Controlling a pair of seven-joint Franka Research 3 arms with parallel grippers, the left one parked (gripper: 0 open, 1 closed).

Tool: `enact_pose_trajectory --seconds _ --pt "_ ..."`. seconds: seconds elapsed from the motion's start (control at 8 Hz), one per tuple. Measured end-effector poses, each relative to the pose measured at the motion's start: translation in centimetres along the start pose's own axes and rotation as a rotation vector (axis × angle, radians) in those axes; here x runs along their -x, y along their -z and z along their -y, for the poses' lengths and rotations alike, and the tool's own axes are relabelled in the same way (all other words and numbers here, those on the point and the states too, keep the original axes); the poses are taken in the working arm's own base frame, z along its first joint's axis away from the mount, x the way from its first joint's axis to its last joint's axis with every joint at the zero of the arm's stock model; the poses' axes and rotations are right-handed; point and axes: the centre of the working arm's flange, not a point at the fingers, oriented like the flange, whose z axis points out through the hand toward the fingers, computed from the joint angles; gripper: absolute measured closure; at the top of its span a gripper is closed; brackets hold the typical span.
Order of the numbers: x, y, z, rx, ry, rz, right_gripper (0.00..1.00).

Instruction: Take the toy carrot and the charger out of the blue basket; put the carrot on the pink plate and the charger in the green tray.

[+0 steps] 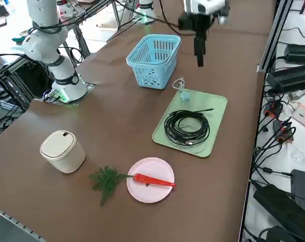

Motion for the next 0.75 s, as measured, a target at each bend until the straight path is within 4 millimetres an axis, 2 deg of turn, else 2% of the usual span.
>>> enact_pose_trajectory --seconds 0.25,0.38,0.62,0.75 --pt "3.4 7.8 -1.3 -0.003 -0.051 0.041 0.0" --pt "5.1 10.4 -1.6 -0.003 -0.074 0.067 0.0" --pt "7.1 13.5 -1.7 -0.003 -0.078 0.087 0.0" --pt "7.3 13.8 -1.7 -0.003 -0.079 0.087 0.0"
